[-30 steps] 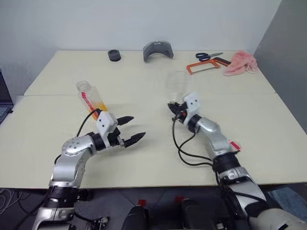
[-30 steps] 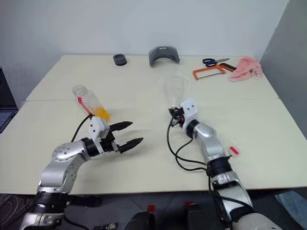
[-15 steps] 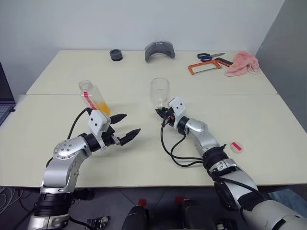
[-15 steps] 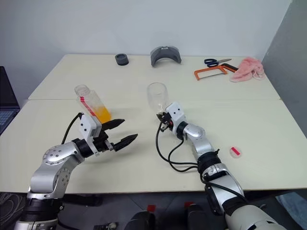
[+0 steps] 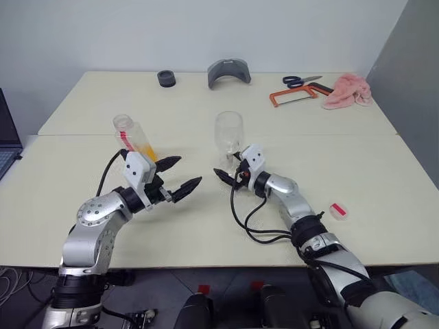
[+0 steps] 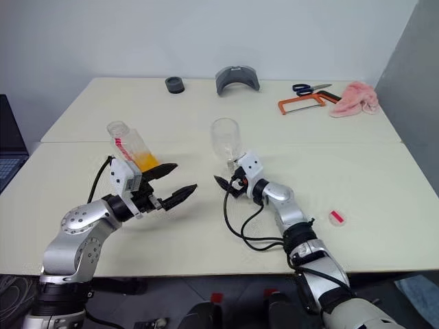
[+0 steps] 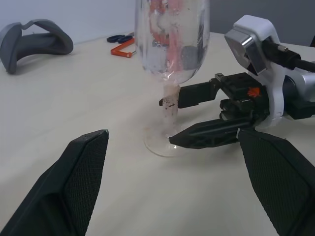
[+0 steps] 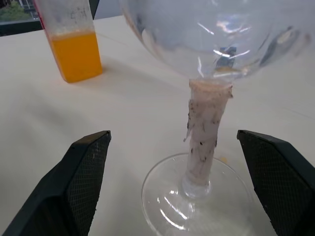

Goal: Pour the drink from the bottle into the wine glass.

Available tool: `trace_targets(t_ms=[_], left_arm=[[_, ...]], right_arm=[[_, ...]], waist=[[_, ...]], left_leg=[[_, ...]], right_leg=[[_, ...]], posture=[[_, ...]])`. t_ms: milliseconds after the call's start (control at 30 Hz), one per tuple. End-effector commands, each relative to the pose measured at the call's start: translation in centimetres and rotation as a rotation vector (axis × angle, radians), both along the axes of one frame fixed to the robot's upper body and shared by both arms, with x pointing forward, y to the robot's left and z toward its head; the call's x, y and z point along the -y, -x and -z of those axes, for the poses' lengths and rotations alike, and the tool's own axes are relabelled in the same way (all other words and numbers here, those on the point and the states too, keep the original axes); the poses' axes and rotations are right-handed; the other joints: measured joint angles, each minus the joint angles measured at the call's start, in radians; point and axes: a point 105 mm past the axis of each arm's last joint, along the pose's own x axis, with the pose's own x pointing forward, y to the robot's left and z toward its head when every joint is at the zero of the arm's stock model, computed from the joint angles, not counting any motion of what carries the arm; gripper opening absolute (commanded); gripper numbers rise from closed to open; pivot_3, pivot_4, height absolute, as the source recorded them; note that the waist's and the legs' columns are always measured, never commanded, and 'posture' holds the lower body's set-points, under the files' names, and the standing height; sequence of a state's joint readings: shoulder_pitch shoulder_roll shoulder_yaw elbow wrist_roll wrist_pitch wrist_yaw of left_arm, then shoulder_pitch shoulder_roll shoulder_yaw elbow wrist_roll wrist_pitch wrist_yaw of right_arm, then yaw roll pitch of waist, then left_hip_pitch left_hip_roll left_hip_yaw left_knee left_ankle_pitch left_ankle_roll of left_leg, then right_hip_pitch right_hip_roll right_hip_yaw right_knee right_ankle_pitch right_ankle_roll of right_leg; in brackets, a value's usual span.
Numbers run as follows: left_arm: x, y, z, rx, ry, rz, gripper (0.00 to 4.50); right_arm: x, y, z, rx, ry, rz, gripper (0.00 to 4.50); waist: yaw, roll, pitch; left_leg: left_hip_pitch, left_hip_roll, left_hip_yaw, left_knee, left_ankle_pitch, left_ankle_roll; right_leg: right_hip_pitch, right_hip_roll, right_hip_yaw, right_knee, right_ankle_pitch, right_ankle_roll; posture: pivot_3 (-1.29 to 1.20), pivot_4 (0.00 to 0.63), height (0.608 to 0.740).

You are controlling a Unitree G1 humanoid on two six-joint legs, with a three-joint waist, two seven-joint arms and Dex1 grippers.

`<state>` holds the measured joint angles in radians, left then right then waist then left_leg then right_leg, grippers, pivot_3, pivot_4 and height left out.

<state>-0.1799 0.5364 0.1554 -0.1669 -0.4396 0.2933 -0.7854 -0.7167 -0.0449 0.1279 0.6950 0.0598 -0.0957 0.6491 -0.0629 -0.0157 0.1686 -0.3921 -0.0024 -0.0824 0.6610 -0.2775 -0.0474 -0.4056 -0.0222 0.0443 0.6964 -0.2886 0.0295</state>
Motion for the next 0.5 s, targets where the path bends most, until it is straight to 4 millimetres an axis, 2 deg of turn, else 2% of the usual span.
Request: trace_targets(t_ms=[33, 167, 300, 400, 500], left_arm=[[-0.7, 0.3, -0.6, 0.043, 0.019, -0.073, 4.50], [-2.5, -0.1, 1.0, 0.059, -0.010, -0.254, 4.50], [-4.4, -0.1, 2.1, 0.080, 0.004, -0.460, 4.50], [-6.4, 0.0, 2.9, 0.082, 0.019, -0.641, 4.50], [-7.7, -0.3, 3.2, 0.082, 0.025, -0.723, 4.50]], right_arm=[[0.5, 1.0, -1.1, 0.031, 0.014, -0.045, 4.46], [2.1, 2.7, -1.0, 0.038, 0.071, -0.054, 4.46], [3.3, 5.4, -1.6, 0.051, 0.095, -0.077, 4.46], [3.7, 7.8, -2.5, 0.056, 0.100, -0.121, 4.46], [3.7, 9.6, -3.0, 0.050, 0.113, -0.162, 4.46]], waist=[[0.001, 0.000, 0.000], [0.008, 0.000, 0.000], [0.010, 0.000, 0.000], [0.013, -0.001, 0.000], [0.014, -0.001, 0.000]], left_leg=[[0.000, 0.000, 0.000, 0.000, 0.000, 0.000], [0.000, 0.000, 0.000, 0.000, 0.000, 0.000], [0.000, 0.000, 0.000, 0.000, 0.000, 0.000], [-0.001, 0.000, 0.000, 0.000, 0.000, 0.000], [-0.001, 0.000, -0.001, 0.001, 0.000, 0.000]], right_leg=[[0.000, 0.000, 0.000, 0.000, 0.000, 0.000], [0.000, 0.000, 0.000, 0.000, 0.000, 0.000], [0.000, -0.001, 0.000, -0.001, 0.000, 0.000], [0.000, -0.001, 0.000, -0.001, 0.000, 0.000], [0.001, 0.000, -0.001, -0.001, 0.000, 0.000]], posture=[[0.00, 0.150, 0.740], [0.00, 0.150, 0.740], [0.00, 0.150, 0.740], [0.00, 0.150, 0.740], [0.00, 0.150, 0.740]])
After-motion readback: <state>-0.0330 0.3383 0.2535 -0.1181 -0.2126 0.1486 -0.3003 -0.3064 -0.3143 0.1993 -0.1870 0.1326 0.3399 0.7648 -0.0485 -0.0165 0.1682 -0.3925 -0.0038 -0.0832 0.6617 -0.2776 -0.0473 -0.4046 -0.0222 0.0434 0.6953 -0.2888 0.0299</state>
